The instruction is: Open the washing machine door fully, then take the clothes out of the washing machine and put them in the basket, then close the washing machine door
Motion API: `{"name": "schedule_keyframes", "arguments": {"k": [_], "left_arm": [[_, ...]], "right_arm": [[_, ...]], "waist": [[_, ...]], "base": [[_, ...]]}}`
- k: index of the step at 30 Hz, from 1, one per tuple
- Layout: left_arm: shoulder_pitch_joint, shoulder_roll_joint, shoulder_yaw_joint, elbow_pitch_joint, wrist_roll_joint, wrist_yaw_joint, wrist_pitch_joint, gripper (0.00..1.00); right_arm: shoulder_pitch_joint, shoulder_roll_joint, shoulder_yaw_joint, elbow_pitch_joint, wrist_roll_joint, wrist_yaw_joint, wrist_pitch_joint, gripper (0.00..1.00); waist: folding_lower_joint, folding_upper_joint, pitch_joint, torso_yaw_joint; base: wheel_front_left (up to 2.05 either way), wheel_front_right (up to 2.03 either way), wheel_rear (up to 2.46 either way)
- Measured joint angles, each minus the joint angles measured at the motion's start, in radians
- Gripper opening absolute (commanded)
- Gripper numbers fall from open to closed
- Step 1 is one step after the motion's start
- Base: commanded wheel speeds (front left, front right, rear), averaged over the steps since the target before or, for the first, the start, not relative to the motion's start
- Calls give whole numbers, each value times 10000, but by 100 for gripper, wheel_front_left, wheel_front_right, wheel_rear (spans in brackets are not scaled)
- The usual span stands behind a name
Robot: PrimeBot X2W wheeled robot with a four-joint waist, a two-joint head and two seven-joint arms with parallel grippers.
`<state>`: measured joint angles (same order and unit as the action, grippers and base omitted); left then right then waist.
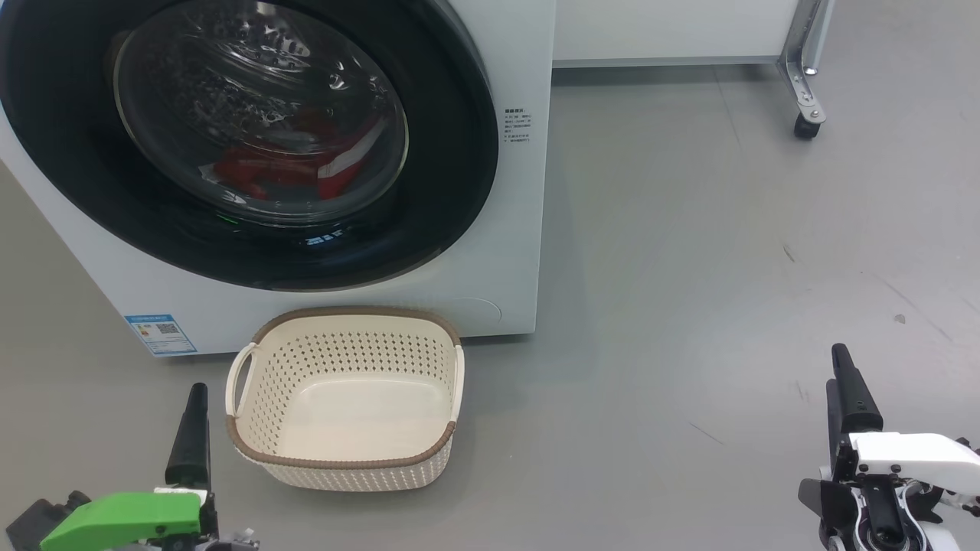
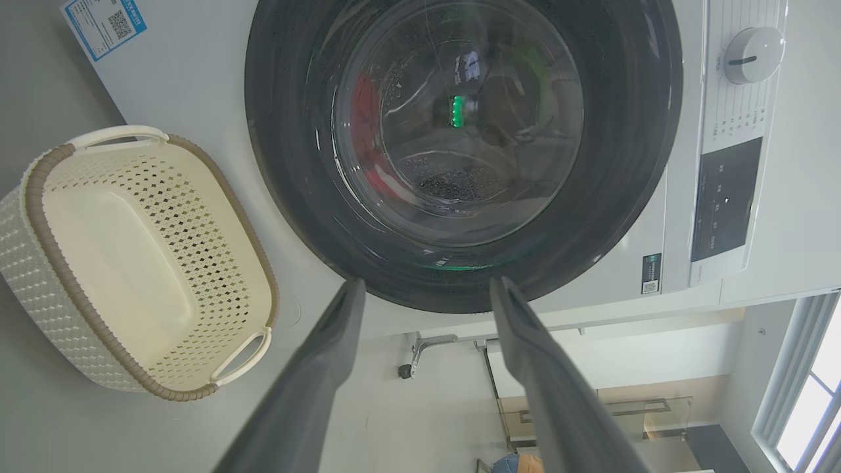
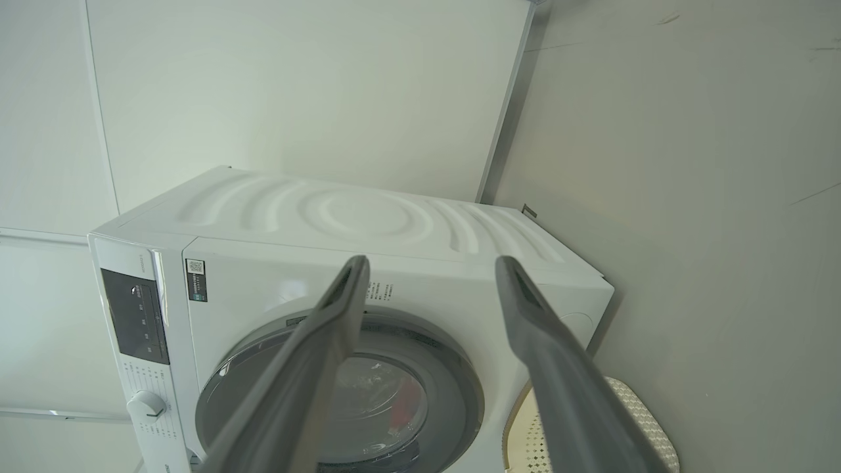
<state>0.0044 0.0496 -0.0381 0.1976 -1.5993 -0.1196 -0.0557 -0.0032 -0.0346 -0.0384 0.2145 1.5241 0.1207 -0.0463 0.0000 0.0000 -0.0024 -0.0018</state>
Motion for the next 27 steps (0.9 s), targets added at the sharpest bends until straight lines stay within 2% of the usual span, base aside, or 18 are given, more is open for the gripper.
{"name": "schedule_keyframes", "arguments": {"k": [14, 17, 22, 27], "left_arm": [[-52, -15, 12, -575, 1501, 0, -428, 100], [-52, -29, 165, -616, 1946, 0, -525, 100], [-52, -33, 324, -813, 2226, 19, -704, 100], [-55, -36, 447, -1022, 3342, 105, -830, 100]], "right_arm": [[-117, -12, 140, -579, -936, -107, -464, 100], [-150, -10, 144, -616, -1530, -443, -550, 100], [-188, -12, 313, -813, -2360, -621, -675, 100], [-207, -12, 418, -1051, -3156, -802, -840, 100]], "waist": [[0, 0, -29, 23], [0, 0, -39, 22], [0, 0, -53, 11], [0, 0, -56, 0]], "base": [[0, 0, 0], [0, 0, 0], [0, 0, 0], [0, 0, 0]]}}
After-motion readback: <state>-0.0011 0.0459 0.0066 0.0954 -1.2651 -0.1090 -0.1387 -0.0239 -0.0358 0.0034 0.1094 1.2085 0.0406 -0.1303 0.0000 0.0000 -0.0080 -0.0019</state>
